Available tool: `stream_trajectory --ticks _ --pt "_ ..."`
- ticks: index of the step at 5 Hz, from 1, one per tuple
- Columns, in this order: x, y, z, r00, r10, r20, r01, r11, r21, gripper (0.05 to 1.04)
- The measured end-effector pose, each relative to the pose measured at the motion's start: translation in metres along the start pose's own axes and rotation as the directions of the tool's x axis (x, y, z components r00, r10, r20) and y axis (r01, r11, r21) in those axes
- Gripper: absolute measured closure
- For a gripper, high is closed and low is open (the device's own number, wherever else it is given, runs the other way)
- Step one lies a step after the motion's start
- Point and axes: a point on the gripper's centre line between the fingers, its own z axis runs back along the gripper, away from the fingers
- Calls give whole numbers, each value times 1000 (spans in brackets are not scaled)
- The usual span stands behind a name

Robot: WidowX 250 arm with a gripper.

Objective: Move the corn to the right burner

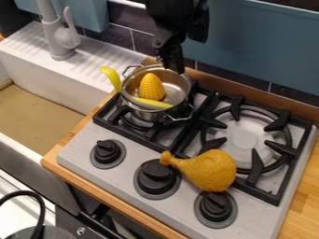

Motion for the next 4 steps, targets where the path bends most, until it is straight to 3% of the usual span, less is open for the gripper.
stream_trajectory --ticks 2,4 --pt "10 6 -18 1000 7 14 -8 998 67 84" --pt "35 0 -32 990 86 115 -88 996 9 84"
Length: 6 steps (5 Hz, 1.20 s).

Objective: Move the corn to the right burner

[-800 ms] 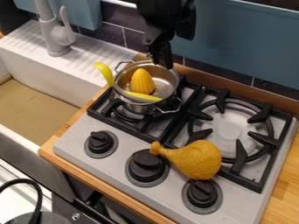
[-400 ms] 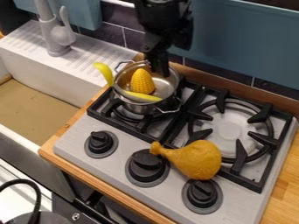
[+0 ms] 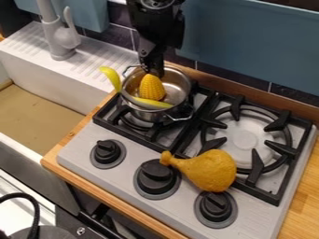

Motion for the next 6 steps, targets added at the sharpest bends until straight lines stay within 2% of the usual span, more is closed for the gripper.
stream_trajectory --ticks 1,2,3,4,5,6 --pt "5 5 -4 1000 12 20 -12 1000 13 84" --pt "7 13 -4 1000 26 13 -27 998 58 84" --pt "8 21 -3 999 30 25 -33 994 109 84" --pt "8 23 -2 998 41 53 -47 991 128 84" --pt "10 22 -5 995 59 80 -68 991 116 84" --pt "8 21 -9 994 65 86 -75 990 116 84"
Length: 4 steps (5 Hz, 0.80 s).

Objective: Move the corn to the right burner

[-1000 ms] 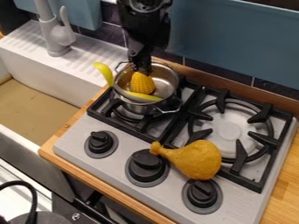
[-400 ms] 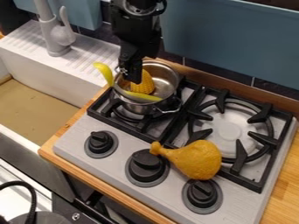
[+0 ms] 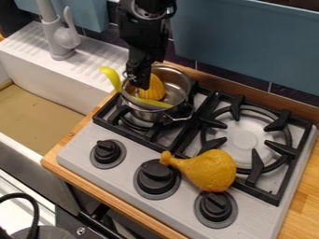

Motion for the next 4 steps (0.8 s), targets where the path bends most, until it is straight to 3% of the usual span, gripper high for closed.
stream_trajectory --ticks 4 --pt "-15 0 -14 998 -22 54 24 999 -30 84"
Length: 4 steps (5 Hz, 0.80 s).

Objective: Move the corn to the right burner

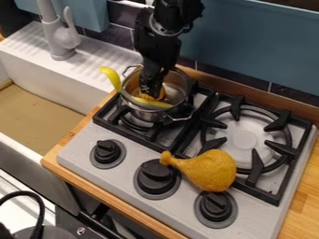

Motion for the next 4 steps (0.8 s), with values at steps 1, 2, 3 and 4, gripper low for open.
stream_trajectory --ticks 1,2,3,4 --pt "0 0 0 1000 4 0 -4 1000 0 84" --pt "-1 2 -2 1000 0 -1 0 1000 3 133" --pt "0 2 -2 1000 1 3 -1 1000 0 359" --pt "-1 4 -2 1000 -4 8 4 1000 0 614"
